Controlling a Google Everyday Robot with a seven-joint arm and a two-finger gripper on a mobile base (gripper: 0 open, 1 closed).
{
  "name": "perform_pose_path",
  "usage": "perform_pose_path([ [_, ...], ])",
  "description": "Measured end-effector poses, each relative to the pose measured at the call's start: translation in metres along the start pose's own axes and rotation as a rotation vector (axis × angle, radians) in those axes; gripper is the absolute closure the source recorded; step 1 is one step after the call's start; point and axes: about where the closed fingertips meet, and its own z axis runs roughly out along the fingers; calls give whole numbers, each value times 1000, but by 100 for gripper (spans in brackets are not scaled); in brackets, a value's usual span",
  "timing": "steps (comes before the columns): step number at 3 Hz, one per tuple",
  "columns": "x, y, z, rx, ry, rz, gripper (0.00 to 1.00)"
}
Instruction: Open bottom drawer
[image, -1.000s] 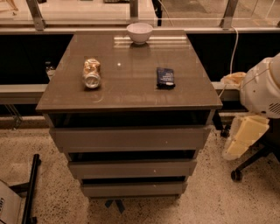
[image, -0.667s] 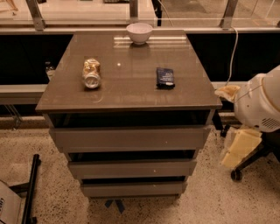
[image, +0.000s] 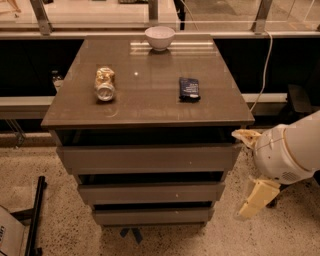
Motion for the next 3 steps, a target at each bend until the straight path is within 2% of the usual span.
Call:
perform_pose_path([
  [1,17,14,33,-29,-33,32,0],
  [3,75,24,94,-67,-40,149,0],
])
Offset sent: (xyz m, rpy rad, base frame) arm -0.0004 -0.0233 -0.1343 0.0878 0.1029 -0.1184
